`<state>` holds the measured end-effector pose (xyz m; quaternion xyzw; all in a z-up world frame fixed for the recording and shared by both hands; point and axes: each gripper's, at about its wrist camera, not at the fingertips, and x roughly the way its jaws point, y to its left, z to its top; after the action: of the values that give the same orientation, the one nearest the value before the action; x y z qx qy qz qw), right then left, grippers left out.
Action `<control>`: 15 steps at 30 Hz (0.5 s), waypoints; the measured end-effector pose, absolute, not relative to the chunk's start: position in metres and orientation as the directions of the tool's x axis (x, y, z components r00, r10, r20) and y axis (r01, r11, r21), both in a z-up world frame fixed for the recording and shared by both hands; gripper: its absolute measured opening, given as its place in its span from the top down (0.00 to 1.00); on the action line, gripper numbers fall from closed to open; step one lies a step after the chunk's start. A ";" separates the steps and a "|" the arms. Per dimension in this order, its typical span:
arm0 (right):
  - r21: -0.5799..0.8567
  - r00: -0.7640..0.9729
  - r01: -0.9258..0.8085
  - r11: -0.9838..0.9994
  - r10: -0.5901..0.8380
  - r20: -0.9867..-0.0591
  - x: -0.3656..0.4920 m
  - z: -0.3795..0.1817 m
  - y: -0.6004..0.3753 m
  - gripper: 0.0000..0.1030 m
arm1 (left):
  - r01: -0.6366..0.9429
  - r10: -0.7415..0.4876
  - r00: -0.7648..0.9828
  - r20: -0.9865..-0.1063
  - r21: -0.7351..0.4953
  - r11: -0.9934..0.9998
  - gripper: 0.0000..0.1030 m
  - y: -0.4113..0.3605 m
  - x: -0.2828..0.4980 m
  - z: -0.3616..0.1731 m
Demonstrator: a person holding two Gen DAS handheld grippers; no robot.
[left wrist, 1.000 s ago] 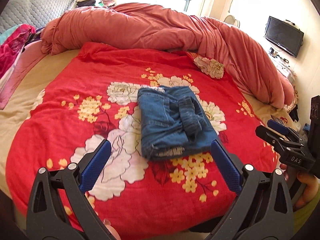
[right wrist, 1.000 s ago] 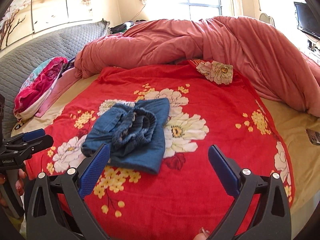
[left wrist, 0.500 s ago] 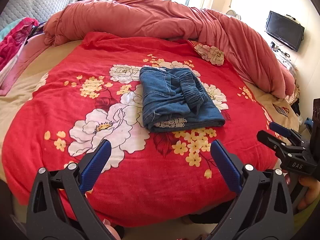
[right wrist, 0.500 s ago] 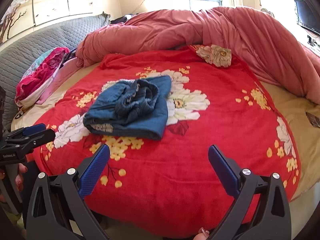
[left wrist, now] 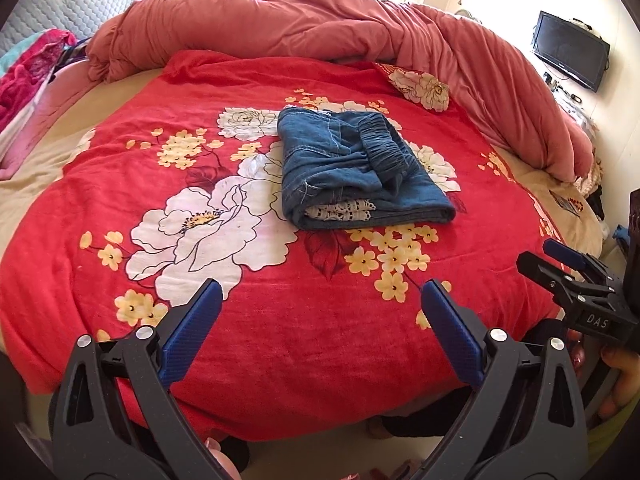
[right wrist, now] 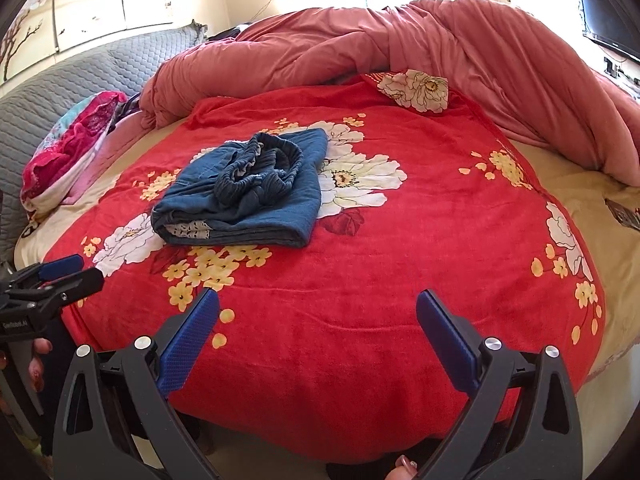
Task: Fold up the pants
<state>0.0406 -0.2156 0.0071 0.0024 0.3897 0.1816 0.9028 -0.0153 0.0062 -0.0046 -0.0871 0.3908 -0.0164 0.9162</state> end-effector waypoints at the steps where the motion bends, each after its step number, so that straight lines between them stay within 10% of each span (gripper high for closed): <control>1: 0.143 0.631 -0.327 0.934 0.329 -0.702 0.041 0.007 -0.215 0.05 | -0.036 -0.099 0.694 -0.713 -0.172 0.985 0.09 0.006 -0.015 -0.005; 15: 0.144 0.626 -0.343 0.928 0.340 -0.702 0.042 0.009 -0.208 0.05 | -0.051 -0.086 0.697 -0.712 -0.170 0.984 0.09 0.007 -0.013 -0.003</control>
<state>0.0420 -0.2078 0.0085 -0.0017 0.3889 0.1895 0.9016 -0.0134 0.0068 -0.0031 -0.0884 0.3891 -0.0095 0.9169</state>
